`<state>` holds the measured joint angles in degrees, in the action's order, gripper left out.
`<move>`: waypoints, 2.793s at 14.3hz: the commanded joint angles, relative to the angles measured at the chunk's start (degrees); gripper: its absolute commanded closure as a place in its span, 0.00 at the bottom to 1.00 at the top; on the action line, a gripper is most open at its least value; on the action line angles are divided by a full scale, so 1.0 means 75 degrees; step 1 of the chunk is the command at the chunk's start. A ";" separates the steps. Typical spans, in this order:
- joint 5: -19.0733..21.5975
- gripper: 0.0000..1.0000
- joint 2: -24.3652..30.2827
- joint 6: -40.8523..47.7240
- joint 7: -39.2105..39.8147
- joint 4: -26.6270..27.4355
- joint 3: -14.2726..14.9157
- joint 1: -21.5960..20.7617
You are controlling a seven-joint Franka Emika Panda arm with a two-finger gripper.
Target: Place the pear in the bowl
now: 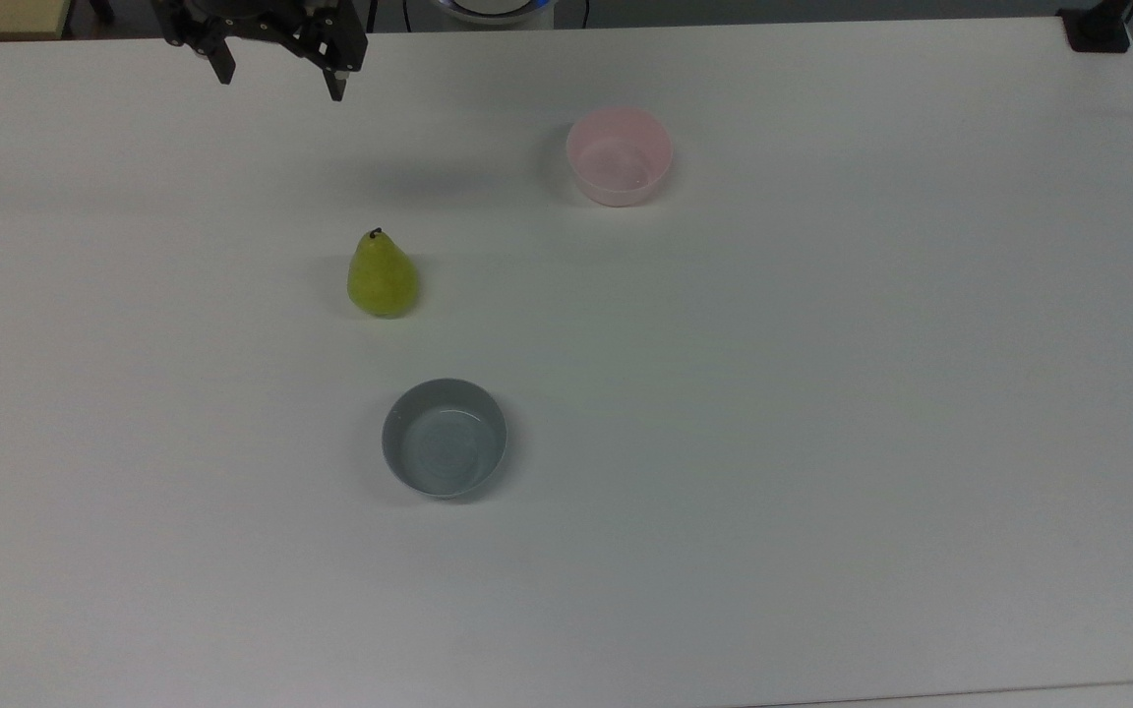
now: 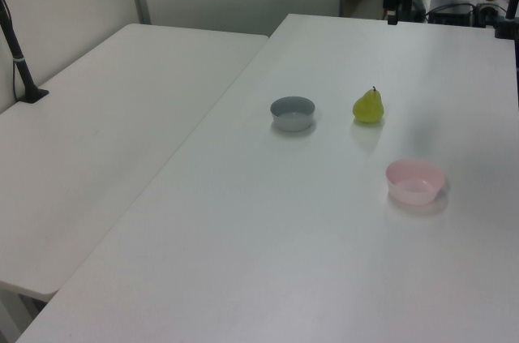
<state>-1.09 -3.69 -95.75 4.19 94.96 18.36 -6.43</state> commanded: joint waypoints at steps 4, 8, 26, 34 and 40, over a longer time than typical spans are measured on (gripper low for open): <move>0.0122 0.00 0.0410 -0.0136 -0.0172 0.0159 0.0130 -0.0162; 0.0122 0.00 0.0387 -0.0148 -0.0172 0.0147 0.0130 -0.0185; 0.0087 0.00 -0.2039 -0.1882 0.0341 0.0592 -0.0034 -0.0806; -0.0193 0.00 -0.2203 -0.1882 0.0473 0.0592 -0.0022 -0.0795; -0.0323 0.00 -0.2719 -0.2222 0.0402 0.0604 -0.0034 -0.0818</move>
<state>-2.81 -23.01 -109.76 6.41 98.92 17.84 -12.16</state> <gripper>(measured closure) 0.000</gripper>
